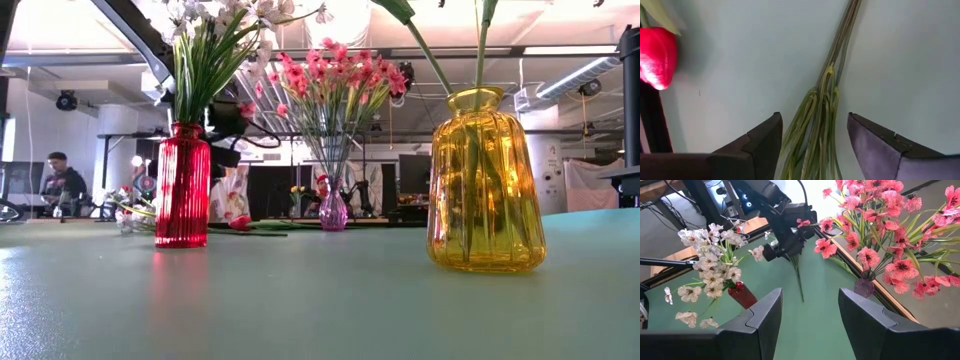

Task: Sort flowers into vase by color
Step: Put the white flower into the red flower vase

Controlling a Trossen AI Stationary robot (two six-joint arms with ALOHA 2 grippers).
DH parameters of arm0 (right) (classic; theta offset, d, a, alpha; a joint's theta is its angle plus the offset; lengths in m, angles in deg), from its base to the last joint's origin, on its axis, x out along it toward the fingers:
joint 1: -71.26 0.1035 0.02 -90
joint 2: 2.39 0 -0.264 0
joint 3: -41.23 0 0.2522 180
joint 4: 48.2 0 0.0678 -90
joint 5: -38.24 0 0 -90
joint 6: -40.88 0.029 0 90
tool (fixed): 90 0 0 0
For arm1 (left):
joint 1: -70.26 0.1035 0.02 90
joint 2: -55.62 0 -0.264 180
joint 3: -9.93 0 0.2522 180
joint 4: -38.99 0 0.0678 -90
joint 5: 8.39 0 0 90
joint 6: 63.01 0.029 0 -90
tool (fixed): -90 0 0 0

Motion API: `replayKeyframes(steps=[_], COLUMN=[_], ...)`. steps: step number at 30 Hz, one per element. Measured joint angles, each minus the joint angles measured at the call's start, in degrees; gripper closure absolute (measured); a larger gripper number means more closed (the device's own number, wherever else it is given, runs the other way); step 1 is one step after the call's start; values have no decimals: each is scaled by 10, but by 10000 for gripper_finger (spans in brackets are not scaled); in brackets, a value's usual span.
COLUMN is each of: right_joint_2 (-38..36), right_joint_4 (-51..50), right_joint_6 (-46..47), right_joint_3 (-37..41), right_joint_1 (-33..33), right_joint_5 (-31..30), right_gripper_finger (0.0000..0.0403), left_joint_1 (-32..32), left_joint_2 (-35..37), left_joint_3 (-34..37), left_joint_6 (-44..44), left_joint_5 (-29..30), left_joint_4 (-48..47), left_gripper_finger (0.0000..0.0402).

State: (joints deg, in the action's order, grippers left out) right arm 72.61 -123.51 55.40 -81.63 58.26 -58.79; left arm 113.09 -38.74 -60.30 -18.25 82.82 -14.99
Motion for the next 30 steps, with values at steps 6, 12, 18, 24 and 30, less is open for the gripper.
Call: replayKeyframes(steps=[6, 12, 18, 24, 30], right_joint_2=[0, 1, 1, 1, 1], right_joint_4=[-2, -10, -12, -12, -13], right_joint_6=[0, 0, 1, 5, 4], right_joint_3=[0, 0, 0, 0, 0], right_joint_1=[0, 0, 0, 0, 0], right_joint_5=[1, 2, 2, 2, 2], right_gripper_finger=[216, 216, 216, 216, 216], left_joint_1=[0, 0, 0, 0, 0], left_joint_2=[-24, -43, -61, -62, -58], left_joint_3=[0, 0, -1, -1, -1], left_joint_6=[4, 4, 4, 4, 4], left_joint_5=[2, 4, 3, 2, 3], left_joint_4=[13, 28, 29, 28, 18], left_gripper_finger=[183, 183, 183, 207, 278])
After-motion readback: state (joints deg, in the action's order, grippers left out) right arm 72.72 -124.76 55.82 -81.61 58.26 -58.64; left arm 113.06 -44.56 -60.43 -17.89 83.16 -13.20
